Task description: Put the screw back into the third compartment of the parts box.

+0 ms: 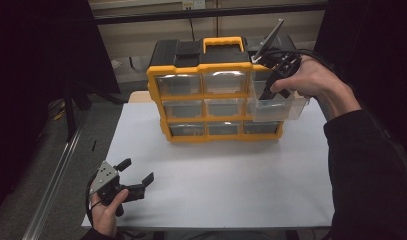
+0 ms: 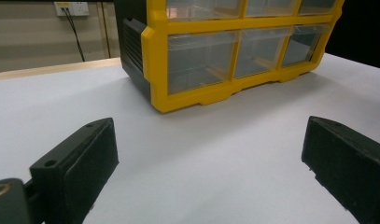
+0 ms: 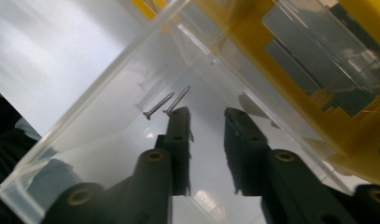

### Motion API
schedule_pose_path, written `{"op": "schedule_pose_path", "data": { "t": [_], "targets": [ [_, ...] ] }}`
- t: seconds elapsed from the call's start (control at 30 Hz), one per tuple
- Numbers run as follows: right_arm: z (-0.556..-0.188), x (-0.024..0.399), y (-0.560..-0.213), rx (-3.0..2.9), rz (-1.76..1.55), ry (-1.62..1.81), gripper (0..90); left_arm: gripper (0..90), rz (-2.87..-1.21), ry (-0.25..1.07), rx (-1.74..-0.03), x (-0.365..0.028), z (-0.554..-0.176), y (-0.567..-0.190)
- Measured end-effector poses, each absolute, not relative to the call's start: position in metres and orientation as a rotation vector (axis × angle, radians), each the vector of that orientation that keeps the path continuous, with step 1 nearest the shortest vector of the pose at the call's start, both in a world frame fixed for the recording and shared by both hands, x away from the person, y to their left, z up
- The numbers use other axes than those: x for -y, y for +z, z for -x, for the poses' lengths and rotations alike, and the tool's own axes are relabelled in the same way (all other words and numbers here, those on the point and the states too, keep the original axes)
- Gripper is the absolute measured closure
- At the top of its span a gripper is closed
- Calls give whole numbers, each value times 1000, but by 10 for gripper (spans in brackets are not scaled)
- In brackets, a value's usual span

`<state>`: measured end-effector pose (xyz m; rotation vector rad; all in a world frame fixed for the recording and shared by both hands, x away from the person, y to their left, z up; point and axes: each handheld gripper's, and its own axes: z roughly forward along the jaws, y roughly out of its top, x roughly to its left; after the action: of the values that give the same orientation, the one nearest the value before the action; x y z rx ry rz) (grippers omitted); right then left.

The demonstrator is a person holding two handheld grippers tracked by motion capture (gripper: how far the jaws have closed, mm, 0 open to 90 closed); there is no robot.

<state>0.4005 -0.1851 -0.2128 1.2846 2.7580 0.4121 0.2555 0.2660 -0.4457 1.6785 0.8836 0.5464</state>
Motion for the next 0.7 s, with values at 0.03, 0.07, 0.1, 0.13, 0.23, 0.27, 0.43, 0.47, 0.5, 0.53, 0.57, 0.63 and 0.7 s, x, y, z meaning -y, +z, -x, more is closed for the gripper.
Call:
{"op": "schedule_pose_path", "data": {
  "t": [0.03,0.07,0.1,0.13,0.23,0.27,0.43,0.47,0.5,0.53,0.57,0.63,0.7],
  "targets": [
    [-399,185,-212,-2756,-1279,409,660,35,-1681,547,-881,-266,-256,-446],
    [-398,185,-212,-2752,-1275,417,644,35,-1683,551,-878,-266,-256,-446],
    [-397,185,-210,-2752,-1273,413,635,35,-1681,550,-879,-266,-256,-446],
    [-396,184,-210,-2742,-1268,418,627,35,-1683,551,-878,-266,-256,-446],
    [-394,184,-206,-2743,-1262,440,610,35,-1682,549,-877,-266,-256,-446],
    [-394,184,-205,-2734,-1257,440,603,35,-1682,551,-878,-266,-256,-446],
    [-390,185,-196,-2723,-1248,464,576,35,-1683,551,-878,-266,-256,-446],
    [-390,186,-194,-2720,-1234,473,570,35,-1681,551,-878,-266,-256,-445],
    [-389,187,-192,-2720,-1232,478,563,35,-1681,551,-879,-266,-256,-446],
    [-388,187,-191,-2711,-1232,483,553,35,-1677,547,-884,-266,-255,-446],
    [-387,187,-189,-2711,-1228,484,541,35,-1679,548,-882,-266,-256,-446],
    [-385,188,-186,-2698,-1227,495,520,35,-1680,546,-880,-266,-255,-446],
    [-383,189,-182,-2693,-1223,504,489,35,-1680,544,-881,-266,-255,-446]
  ]
}}
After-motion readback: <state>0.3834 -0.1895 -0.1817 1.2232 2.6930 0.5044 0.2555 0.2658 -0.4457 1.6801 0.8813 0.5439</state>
